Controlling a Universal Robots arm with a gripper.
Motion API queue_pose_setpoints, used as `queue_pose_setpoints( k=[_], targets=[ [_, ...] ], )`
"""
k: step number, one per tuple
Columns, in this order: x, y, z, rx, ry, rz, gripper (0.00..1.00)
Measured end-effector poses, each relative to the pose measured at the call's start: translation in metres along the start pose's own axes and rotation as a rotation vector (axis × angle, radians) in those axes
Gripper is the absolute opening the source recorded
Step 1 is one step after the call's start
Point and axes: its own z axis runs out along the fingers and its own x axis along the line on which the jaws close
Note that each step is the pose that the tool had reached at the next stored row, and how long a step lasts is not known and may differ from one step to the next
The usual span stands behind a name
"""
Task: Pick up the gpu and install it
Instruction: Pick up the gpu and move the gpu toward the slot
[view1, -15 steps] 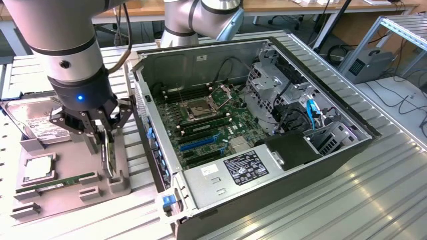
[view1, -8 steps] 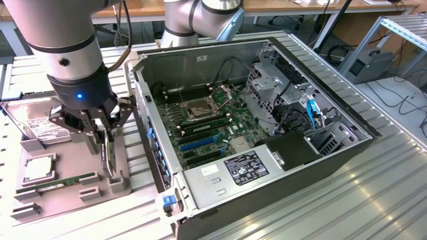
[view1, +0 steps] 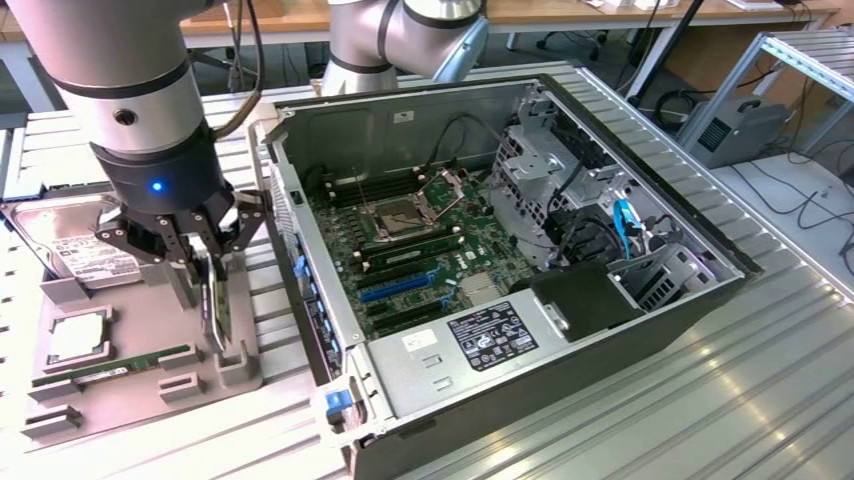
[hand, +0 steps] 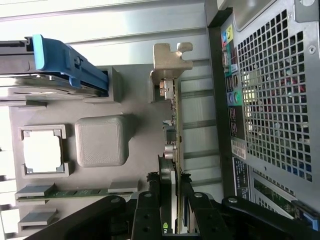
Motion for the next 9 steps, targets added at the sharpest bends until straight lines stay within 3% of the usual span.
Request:
queue_pose_setpoints(
  k=[9],
  targets=[
    [-0.0002, 0.0000, -0.0053, 0.0000, 0.0000, 0.000, 0.27]
  ],
)
